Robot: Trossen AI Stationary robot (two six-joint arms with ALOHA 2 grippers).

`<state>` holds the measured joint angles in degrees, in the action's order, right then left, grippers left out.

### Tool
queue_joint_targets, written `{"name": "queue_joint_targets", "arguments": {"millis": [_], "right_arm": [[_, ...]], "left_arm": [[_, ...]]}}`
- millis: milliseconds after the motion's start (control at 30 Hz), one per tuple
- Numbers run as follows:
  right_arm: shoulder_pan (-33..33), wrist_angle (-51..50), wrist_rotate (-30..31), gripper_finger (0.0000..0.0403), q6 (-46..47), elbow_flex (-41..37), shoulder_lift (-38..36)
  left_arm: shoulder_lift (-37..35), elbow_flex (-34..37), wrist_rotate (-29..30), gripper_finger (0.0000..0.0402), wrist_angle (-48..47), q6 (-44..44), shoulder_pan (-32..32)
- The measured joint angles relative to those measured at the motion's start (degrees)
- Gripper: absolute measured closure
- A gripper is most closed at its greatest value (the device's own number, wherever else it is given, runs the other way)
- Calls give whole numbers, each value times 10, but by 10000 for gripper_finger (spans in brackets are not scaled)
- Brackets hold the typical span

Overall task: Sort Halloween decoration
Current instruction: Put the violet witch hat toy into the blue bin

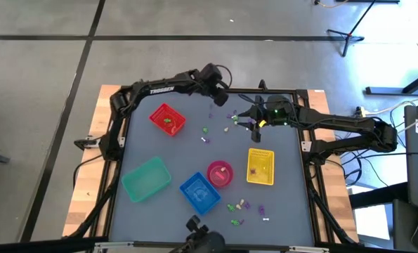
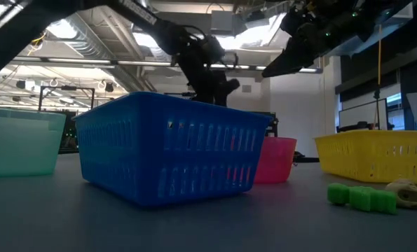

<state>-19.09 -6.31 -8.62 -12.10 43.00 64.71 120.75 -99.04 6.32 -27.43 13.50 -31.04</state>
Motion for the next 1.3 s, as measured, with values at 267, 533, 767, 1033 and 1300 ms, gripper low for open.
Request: {"name": "queue_joint_targets", "arguments": {"millis": [267,533,767,1033,1300], "right_arm": [[0,-3,0,244,0,0,0],[0,-14,0,244,0,0,0],[0,-27,0,244,0,0,0],[0,-28,0,244,-1,0,0],[0,-29,0,244,-1,0,0]], "left_arm": [[36,-7,6,262,-42,41,-3],[36,-8,6,262,-61,103,-3],[36,4,5,262,-80,132,-1],[36,13,5,262,-79,150,5],[67,13,-1,262,-67,160,12]]}}
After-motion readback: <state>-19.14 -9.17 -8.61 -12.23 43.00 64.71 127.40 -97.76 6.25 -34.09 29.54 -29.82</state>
